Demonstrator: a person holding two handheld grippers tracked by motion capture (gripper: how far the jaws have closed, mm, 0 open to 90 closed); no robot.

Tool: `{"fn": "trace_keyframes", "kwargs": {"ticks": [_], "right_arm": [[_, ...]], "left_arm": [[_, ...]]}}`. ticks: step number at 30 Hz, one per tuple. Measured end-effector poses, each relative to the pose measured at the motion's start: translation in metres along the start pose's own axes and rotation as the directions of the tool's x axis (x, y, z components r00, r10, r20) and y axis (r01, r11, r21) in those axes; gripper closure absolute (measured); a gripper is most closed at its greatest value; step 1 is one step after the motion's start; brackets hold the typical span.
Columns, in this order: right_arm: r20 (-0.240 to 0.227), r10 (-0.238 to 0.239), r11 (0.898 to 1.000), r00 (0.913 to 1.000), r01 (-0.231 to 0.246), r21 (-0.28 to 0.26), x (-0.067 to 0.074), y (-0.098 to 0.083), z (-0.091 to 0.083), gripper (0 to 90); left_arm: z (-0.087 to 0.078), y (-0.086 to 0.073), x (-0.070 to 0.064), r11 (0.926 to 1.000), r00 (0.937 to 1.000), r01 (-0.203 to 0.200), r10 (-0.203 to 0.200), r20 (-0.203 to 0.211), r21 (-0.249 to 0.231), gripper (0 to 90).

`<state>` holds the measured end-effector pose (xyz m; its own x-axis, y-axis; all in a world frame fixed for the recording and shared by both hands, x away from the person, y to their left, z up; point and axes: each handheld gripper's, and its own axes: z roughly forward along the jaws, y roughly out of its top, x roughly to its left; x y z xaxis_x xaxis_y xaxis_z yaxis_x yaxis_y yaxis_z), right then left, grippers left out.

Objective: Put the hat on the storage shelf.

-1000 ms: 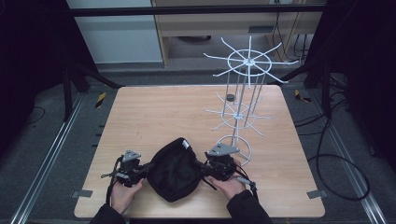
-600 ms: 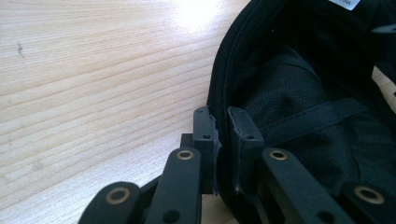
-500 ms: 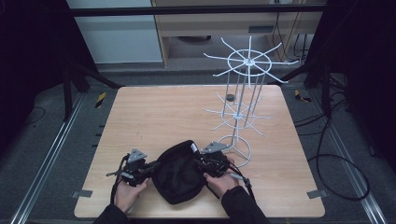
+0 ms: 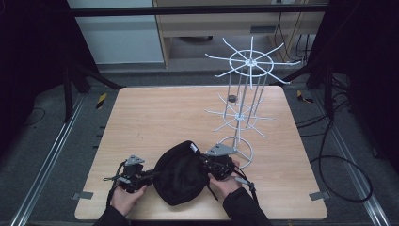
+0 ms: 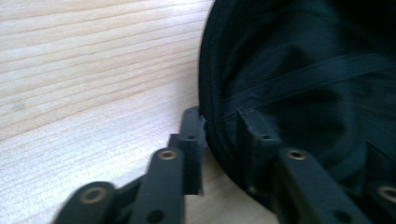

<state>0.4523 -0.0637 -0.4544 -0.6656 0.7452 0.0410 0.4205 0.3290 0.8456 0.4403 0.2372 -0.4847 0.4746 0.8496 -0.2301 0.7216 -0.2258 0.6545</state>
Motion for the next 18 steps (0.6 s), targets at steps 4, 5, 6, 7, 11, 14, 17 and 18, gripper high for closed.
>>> {"fn": "trace_keyframes", "kwargs": {"ticks": [4, 5, 6, 7, 11, 14, 17, 18], "right_arm": [[-0.035, -0.028, 0.998, 0.9990, 0.025, -0.062, 0.008, 0.008, -0.011, 83.7], [-0.044, -0.032, 0.997, 0.9985, 0.029, -0.077, 0.010, 0.009, -0.013, 83.7], [-0.054, -0.042, 0.995, 0.9976, 0.037, -0.092, 0.013, 0.011, -0.016, 83.7], [-0.062, -0.051, 0.994, 0.9968, 0.044, -0.103, 0.016, 0.013, -0.017, 83.8], [-0.094, -0.094, 0.989, 0.9912, 0.082, -0.122, 0.027, 0.015, -0.020, 83.7], [-0.116, -0.121, 0.987, 0.9859, 0.106, -0.122, 0.035, 0.015, -0.020, 83.7], [-0.134, -0.135, 0.986, 0.9818, 0.119, -0.117, 0.041, 0.012, -0.019, 83.6], [-0.137, -0.134, 0.987, 0.9814, 0.120, -0.107, 0.042, 0.010, -0.018, 83.6]], "left_arm": [[0.001, 0.005, 0.002, 0.9979, 0.9995, 0.030, -0.030, -0.010, -0.057, 80.8], [0.000, 0.006, 0.001, 0.9965, 0.9994, 0.024, -0.026, -0.021, -0.081, 81.2], [0.000, 0.007, 0.000, 0.9956, 0.9994, 0.017, -0.020, -0.030, -0.092, 81.4], [-0.001, 0.008, 0.000, 0.9950, 0.9992, 0.014, -0.017, -0.036, -0.099, 81.5], [0.001, 0.009, 0.001, 0.9941, 0.9988, 0.017, -0.022, -0.043, -0.107, 81.5], [0.006, 0.010, 0.002, 0.9947, 0.9986, 0.022, -0.027, -0.046, -0.101, 80.8], [0.008, 0.010, 0.002, 0.9956, 0.9985, 0.012, -0.017, -0.052, -0.093, 79.9], [0.009, 0.010, 0.002, 0.9958, 0.9983, 0.007, -0.012, -0.057, -0.092, 79.4]]}}
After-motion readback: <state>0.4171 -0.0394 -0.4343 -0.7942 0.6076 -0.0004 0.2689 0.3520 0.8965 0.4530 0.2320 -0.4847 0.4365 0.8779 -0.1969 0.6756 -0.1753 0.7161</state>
